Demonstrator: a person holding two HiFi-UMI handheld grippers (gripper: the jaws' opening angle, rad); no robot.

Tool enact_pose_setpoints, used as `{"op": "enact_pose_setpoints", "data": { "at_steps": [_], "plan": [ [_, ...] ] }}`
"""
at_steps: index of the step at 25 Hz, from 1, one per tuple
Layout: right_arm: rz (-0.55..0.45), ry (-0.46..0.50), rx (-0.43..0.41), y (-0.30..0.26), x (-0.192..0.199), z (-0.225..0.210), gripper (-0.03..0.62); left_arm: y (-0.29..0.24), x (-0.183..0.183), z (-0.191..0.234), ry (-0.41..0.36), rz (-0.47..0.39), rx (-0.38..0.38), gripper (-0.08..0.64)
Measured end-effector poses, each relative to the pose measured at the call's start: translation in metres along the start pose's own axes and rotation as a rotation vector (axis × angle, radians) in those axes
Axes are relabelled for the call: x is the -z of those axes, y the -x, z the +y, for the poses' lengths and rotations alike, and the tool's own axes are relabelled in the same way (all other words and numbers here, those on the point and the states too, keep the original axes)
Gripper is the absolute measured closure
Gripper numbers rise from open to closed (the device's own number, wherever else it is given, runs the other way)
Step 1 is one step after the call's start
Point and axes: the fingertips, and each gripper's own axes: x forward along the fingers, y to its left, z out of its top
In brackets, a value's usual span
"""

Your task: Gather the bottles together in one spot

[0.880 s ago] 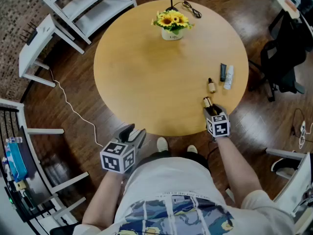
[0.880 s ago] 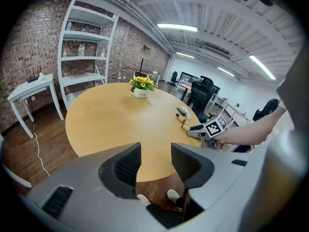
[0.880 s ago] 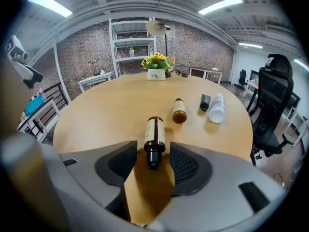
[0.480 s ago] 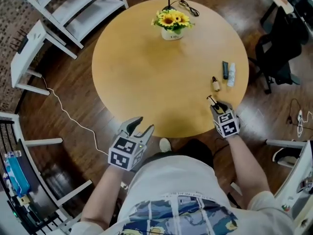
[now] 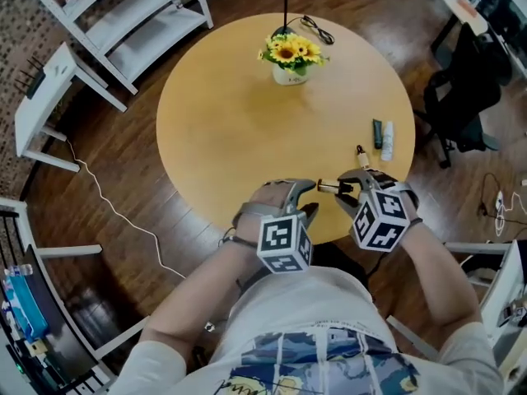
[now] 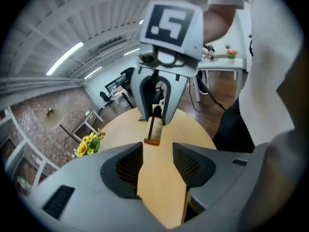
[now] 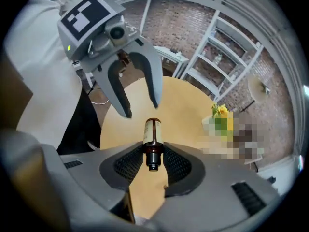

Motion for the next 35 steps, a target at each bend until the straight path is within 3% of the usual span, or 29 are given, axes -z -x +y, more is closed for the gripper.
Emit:
{"op": "enact_pose_setpoints", "data": {
  "at_steps": [3, 7, 9, 11, 14, 19, 20, 22, 24, 25, 27, 28, 30, 33, 35],
  "plan": [
    [0.018, 0.097, -0.026, 0.004, -0.010, -0.003, 0.469, -0.021, -0.017, 0.004, -0.106, 0.024, -0.027, 0.362],
    [0.025, 0.154, -0.059, 0.007, -0.009, -0.009, 0.469, -0.038, -0.028, 0.016, -0.164, 0.071, -0.105, 0.388],
    [0.024, 0.169, -0.063, 0.007, -0.002, -0.016, 0.468, -0.048, -0.033, 0.024, -0.154, 0.075, -0.129, 0.395],
    [-0.012, 0.150, -0.068, 0.007, 0.004, -0.028, 0.466, -0.057, -0.038, 0.032, -0.089, 0.061, -0.141, 0.404],
    [-0.139, 0.015, -0.063, 0.011, 0.012, -0.055, 0.430, -0.070, -0.035, 0.051, 0.109, 0.044, -0.162, 0.406],
    [-0.401, -0.356, -0.076, 0.028, 0.042, -0.102, 0.417, -0.096, -0.016, 0.094, 0.539, -0.010, -0.219, 0.407],
    [-0.441, -0.419, -0.076, 0.030, 0.051, -0.109, 0.417, -0.100, -0.015, 0.101, 0.583, -0.027, -0.229, 0.407],
    [-0.537, -0.558, -0.099, 0.031, 0.062, -0.123, 0.417, -0.105, -0.024, 0.112, 0.601, -0.071, -0.249, 0.407],
    [-0.677, -0.749, -0.194, 0.031, 0.063, -0.137, 0.417, -0.110, -0.040, 0.118, 0.622, -0.122, -0.245, 0.407],
    [-0.759, -0.860, -0.263, 0.032, 0.062, -0.144, 0.417, -0.112, -0.050, 0.119, 0.677, -0.165, -0.225, 0.407],
    [-0.908, -1.051, -0.379, 0.032, 0.063, -0.158, 0.417, -0.108, -0.069, 0.127, 0.877, -0.306, -0.167, 0.407],
    [-0.960, -1.099, -0.404, 0.033, 0.065, -0.165, 0.417, -0.102, -0.077, 0.133, 0.986, -0.385, -0.142, 0.407],
    [-0.996, -1.045, -0.377, 0.034, 0.068, -0.169, 0.417, -0.088, -0.084, 0.147, 1.161, -0.517, -0.107, 0.407],
    [-0.960, -0.750, -0.237, 0.038, 0.056, -0.160, 0.374, -0.074, -0.083, 0.161, 1.349, -0.617, -0.079, 0.407],
    [-0.967, -0.635, -0.165, 0.041, 0.040, -0.153, 0.347, -0.071, -0.080, 0.165, 1.450, -0.645, -0.083, 0.407]
  ]
}}
